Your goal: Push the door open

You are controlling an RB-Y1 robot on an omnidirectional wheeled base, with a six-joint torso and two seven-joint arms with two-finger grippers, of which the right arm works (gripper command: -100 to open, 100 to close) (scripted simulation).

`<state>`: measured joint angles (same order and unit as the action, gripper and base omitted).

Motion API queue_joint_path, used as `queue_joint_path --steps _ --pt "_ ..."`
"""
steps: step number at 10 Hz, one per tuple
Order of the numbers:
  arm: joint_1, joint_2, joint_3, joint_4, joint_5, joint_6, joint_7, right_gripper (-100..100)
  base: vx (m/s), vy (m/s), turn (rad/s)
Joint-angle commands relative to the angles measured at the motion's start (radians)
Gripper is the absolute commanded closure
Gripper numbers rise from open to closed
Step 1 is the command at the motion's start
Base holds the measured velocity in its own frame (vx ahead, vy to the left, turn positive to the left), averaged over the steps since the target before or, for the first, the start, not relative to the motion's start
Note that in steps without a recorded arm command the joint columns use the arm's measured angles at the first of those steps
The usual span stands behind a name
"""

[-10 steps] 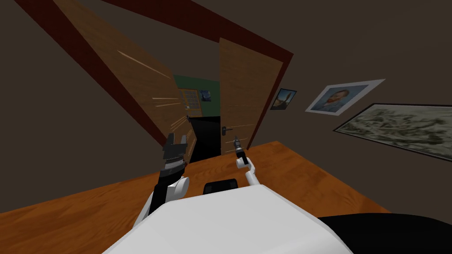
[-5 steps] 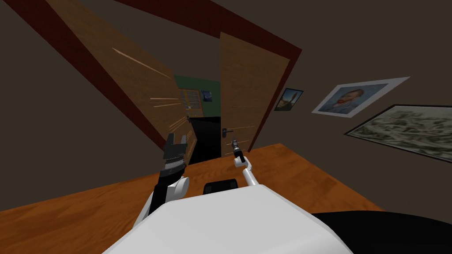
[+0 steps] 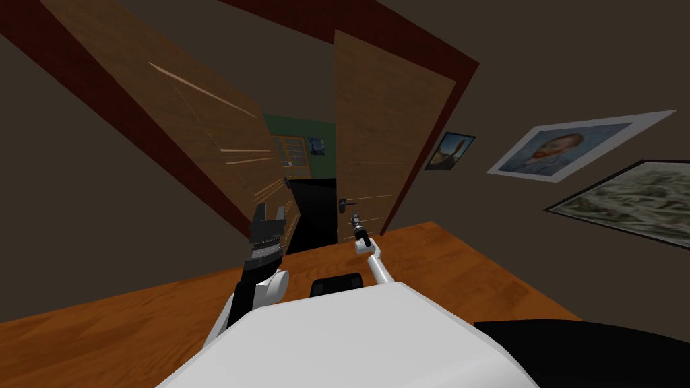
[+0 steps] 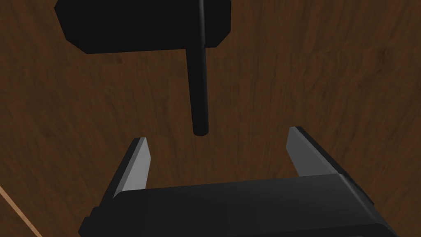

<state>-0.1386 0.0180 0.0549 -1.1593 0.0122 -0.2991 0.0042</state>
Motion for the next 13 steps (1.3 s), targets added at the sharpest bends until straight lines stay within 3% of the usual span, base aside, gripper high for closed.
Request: queue_joint_path --steps 1,2,3,6,8,10,11,12,13 --pt "-0.016 0.007 -0.001 0.03 0.0 0.003 -0.003 -100 0.104 -0.037 0.027" --pt "-0.011 0.003 -0.001 0.02 0.0 0.001 -0.003 -100 0.053 -0.019 0.01" --pt "-0.016 -0.027 -0.005 0.027 -0.001 0.0 -0.003 -100 0.122 -0.008 0.018" --pt "-0.022 -0.046 -0.012 0.037 -0.002 -0.002 -0.002 -100 0.199 0.024 0.02" --pt "-0.027 -0.039 -0.017 0.043 -0.003 -0.003 -0.002 -100 0.189 0.037 0.017" --pt "-0.031 -0.014 -0.021 0.05 -0.004 -0.005 -0.001 -100 0.206 0.018 0.019" --pt "-0.03 -0.022 -0.02 0.05 -0.004 -0.006 -0.001 -100 0.092 0.005 0.007" --pt "-0.03 -0.022 -0.02 0.05 -0.004 -0.006 -0.001 100 -0.013 0.0 -0.005" --pt "-0.03 -0.022 -0.02 0.05 -0.004 -0.006 -0.001 100 -0.025 -0.003 0.007"
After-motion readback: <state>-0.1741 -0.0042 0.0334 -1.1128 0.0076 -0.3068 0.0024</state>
